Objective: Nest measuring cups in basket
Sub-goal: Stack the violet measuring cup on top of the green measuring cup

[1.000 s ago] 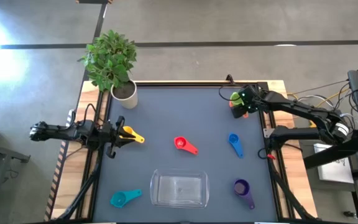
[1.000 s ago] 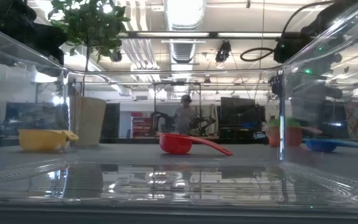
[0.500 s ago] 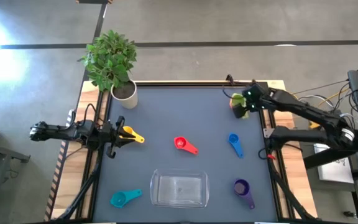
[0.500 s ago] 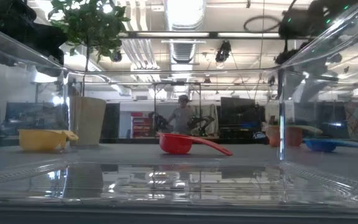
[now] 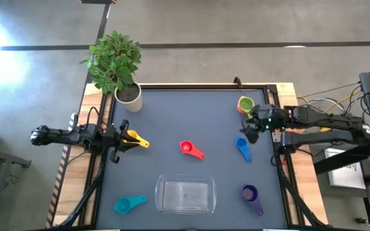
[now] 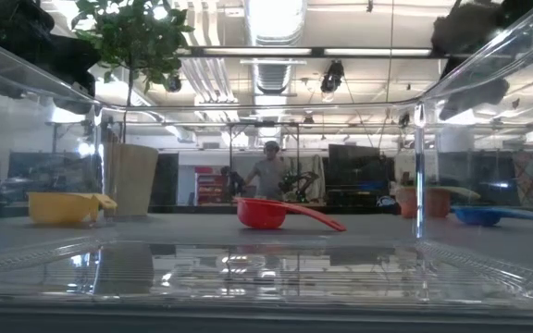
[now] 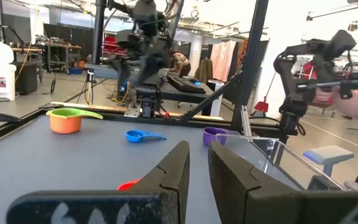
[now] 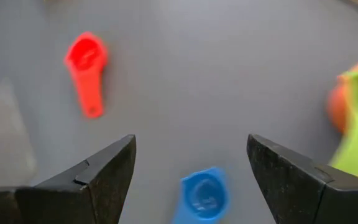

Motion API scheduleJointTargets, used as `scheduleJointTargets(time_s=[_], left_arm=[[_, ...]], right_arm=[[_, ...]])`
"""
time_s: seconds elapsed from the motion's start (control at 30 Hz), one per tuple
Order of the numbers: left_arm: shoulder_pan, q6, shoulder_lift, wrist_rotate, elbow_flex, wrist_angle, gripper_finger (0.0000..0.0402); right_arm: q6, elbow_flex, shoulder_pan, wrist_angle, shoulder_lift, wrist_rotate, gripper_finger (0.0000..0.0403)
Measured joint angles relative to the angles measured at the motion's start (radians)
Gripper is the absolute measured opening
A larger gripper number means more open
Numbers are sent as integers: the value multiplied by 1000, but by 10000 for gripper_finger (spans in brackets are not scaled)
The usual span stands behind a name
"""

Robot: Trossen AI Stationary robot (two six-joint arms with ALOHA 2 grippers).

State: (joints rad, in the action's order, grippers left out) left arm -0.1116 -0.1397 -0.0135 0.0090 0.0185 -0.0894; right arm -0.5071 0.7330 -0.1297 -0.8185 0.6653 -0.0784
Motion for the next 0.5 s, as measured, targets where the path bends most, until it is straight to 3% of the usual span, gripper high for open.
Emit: scheduleJointTargets(time_s=[0.3, 0.5], left_arm=[[0, 0, 0, 0, 0, 0, 41], [0, 0, 0, 0, 0, 0, 41]], right_arm=[[-60, -15, 346, 34, 69, -17, 292], [-209, -41, 603, 29, 128, -52, 292]])
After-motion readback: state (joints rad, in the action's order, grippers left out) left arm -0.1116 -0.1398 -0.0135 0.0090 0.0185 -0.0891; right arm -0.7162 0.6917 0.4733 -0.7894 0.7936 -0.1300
